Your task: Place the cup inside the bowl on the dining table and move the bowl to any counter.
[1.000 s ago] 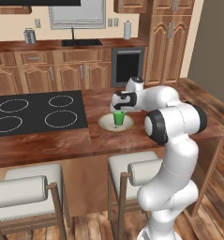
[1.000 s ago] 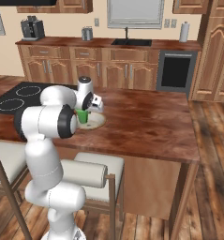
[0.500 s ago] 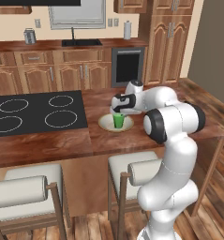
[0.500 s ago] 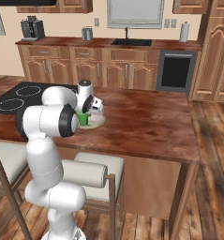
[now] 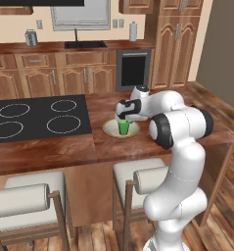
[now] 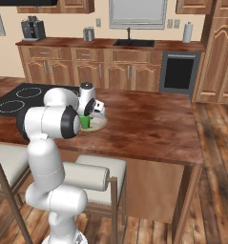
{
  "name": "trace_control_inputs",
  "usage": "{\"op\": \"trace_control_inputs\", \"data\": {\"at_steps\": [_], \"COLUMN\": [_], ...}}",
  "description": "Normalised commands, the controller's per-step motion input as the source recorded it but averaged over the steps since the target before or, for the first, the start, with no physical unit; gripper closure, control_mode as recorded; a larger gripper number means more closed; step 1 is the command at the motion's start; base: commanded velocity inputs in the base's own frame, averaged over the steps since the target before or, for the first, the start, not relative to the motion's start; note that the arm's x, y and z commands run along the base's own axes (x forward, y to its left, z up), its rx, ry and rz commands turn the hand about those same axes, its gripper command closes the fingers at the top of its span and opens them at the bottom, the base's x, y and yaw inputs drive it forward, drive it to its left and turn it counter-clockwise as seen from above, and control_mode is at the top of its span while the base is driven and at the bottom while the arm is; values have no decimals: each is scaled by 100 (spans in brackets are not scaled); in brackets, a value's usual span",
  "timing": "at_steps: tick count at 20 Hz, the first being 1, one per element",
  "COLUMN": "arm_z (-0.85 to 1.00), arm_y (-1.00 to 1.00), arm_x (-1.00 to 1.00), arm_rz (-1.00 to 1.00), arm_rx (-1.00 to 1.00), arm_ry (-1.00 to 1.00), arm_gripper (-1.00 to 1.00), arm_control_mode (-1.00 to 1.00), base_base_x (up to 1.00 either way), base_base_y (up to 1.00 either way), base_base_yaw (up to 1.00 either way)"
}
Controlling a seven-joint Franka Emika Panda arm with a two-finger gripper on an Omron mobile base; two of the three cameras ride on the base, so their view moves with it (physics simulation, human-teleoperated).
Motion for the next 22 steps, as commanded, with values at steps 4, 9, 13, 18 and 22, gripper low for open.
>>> {"op": "trace_control_inputs", "data": {"at_steps": [4,9,13,18,22], "arm_z": [-7,-6,-2,-1,0], "arm_y": [0,0,0,0,0], "arm_x": [4,5,9,6,0], "arm_rz": [0,0,0,0,0], "arm_rx": [0,0,-1,0,0], "arm_ry": [0,0,0,0,0], "arm_gripper": [100,100,100,100,100], "arm_control_mode": [-100,-100,-100,-100,-100], "base_base_x": [0,0,0,0,0], "base_base_y": [0,0,0,0,0], "base_base_yaw": [0,0,0,0,0]}}
